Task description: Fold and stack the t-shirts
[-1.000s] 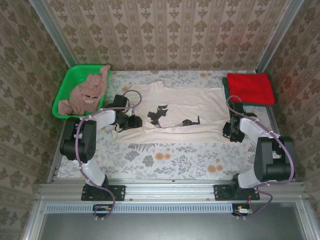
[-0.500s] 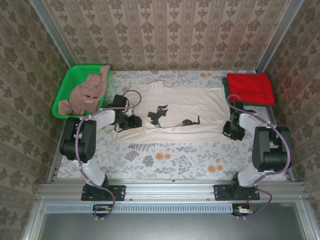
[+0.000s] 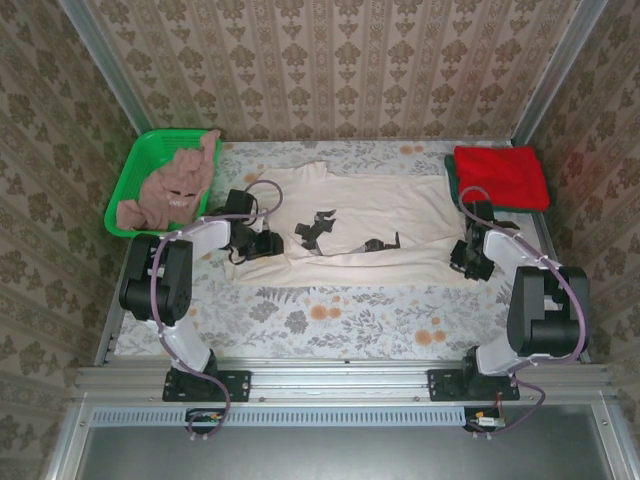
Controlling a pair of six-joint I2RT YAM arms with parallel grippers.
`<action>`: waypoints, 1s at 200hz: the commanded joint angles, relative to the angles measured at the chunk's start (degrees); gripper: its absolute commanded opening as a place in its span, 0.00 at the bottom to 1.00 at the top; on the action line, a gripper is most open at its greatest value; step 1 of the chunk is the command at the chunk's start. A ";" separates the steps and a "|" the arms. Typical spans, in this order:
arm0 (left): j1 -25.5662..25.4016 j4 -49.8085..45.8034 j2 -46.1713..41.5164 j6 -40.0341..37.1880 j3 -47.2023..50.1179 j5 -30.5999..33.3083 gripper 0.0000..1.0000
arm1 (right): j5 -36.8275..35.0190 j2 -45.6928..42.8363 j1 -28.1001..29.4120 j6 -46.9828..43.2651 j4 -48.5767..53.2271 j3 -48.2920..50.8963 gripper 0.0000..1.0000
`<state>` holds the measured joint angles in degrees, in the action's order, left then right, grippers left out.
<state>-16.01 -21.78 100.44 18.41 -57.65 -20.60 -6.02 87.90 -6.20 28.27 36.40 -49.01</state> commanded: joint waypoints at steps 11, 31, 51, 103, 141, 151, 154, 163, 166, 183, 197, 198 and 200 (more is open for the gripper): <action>0.45 -0.72 -0.16 -0.48 1.37 -0.49 0.48 | -2.81 2.16 -1.07 -0.73 1.84 -0.68 0.38; 0.50 -0.55 -0.16 -0.36 1.32 -0.75 0.47 | -2.99 3.97 -1.86 -0.72 1.18 -0.77 0.38; 0.50 -0.62 -0.14 -0.46 1.32 -0.84 0.47 | -3.12 5.79 -2.50 -0.71 1.31 -1.21 0.33; 0.45 -0.39 0.11 -0.44 1.40 -1.02 0.45 | -3.34 0.90 -2.75 -0.50 1.92 -0.38 0.15; 0.51 -0.06 0.52 -0.45 1.31 -1.28 0.45 | -2.85 -3.23 -2.77 -0.30 2.47 0.75 0.04; 0.48 -0.02 0.63 -0.44 1.36 -1.42 0.44 | -2.94 -3.60 -2.77 -0.25 3.07 0.77 0.00; 0.49 -0.02 0.63 -0.44 1.35 -1.45 0.44 | -2.92 -3.79 -2.77 -0.13 3.35 0.81 0.00; 0.46 0.04 0.63 -0.45 1.46 -1.59 0.44 | -2.48 -4.99 -2.77 0.27 3.77 1.26 0.00; 0.51 0.07 0.63 -0.44 1.42 -1.63 0.44 | -2.16 -5.55 -2.77 0.41 3.79 1.58 0.00; 0.54 0.17 0.71 -0.49 1.40 -1.72 0.44 | -0.36 -9.95 -2.59 1.90 3.57 4.05 0.00; 0.52 0.36 0.89 -0.38 1.39 -1.88 0.44 | 0.26 -13.35 -2.50 3.62 3.76 6.44 0.00; 0.49 0.39 0.94 -0.34 1.35 -1.89 0.44 | 0.24 -13.58 -2.50 3.80 3.85 6.59 0.00; 0.48 0.37 0.97 -0.36 1.34 -1.94 0.44 | 0.25 -14.10 -2.50 4.05 3.87 6.88 0.00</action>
<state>-15.97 -21.06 100.44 18.41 -57.12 -21.30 -6.79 79.96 -8.47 29.10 37.50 -45.45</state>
